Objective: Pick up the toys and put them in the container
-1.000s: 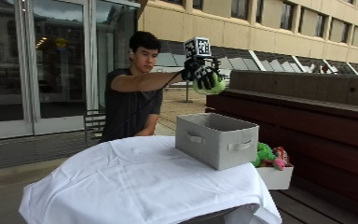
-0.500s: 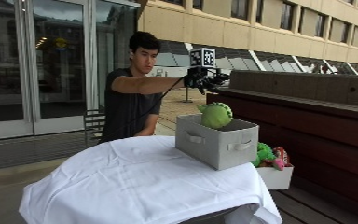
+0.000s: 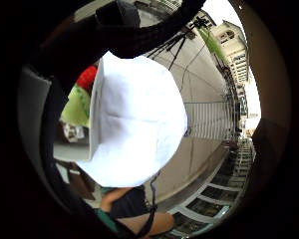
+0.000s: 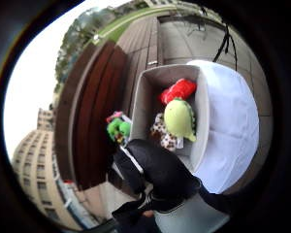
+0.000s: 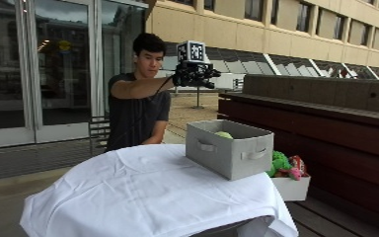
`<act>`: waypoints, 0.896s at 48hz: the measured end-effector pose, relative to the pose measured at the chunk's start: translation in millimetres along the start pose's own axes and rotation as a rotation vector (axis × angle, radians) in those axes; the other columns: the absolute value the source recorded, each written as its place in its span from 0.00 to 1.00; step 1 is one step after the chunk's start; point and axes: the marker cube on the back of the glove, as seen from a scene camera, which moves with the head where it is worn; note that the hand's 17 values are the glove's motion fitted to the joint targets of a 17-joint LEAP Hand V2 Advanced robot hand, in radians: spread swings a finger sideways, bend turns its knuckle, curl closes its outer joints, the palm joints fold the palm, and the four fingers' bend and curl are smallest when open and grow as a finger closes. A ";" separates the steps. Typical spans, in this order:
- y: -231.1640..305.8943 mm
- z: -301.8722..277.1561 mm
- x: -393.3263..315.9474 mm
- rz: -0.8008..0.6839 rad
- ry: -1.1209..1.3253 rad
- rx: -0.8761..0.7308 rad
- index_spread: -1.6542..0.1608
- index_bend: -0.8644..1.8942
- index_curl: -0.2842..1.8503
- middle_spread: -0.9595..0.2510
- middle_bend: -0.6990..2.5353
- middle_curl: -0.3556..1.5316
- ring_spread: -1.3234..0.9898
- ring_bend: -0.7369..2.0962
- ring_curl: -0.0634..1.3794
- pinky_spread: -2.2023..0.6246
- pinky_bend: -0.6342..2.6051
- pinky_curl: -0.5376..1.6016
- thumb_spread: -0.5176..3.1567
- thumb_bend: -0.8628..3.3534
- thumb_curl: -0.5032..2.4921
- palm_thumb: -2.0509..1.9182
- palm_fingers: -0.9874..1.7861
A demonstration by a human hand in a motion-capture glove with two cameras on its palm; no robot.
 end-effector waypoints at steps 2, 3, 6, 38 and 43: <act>3.6 -0.9 13.2 0.023 0.003 0.002 0.75 0.36 0.19 0.80 0.28 0.43 0.58 0.44 0.24 0.79 0.59 0.43 0.41 0.18 0.29 0.49 0.27; 4.2 -0.7 20.6 0.031 0.003 0.002 0.75 0.36 0.19 0.80 0.28 0.43 0.58 0.43 0.23 0.79 0.58 0.43 0.41 0.18 0.28 0.49 0.28; 5.3 0.9 45.9 0.041 0.003 0.001 0.75 0.36 0.20 0.79 0.27 0.43 0.58 0.42 0.23 0.79 0.57 0.42 0.41 0.18 0.28 0.49 0.28; 61.5 58.8 207.0 0.250 0.014 -0.048 0.74 0.36 0.22 0.78 0.27 0.39 0.57 0.35 0.22 0.79 0.48 0.38 0.42 0.19 0.24 0.49 0.30; 64.7 75.6 221.9 0.174 0.027 -0.023 0.74 0.35 0.22 0.78 0.27 0.39 0.57 0.34 0.22 0.79 0.46 0.38 0.42 0.19 0.23 0.49 0.30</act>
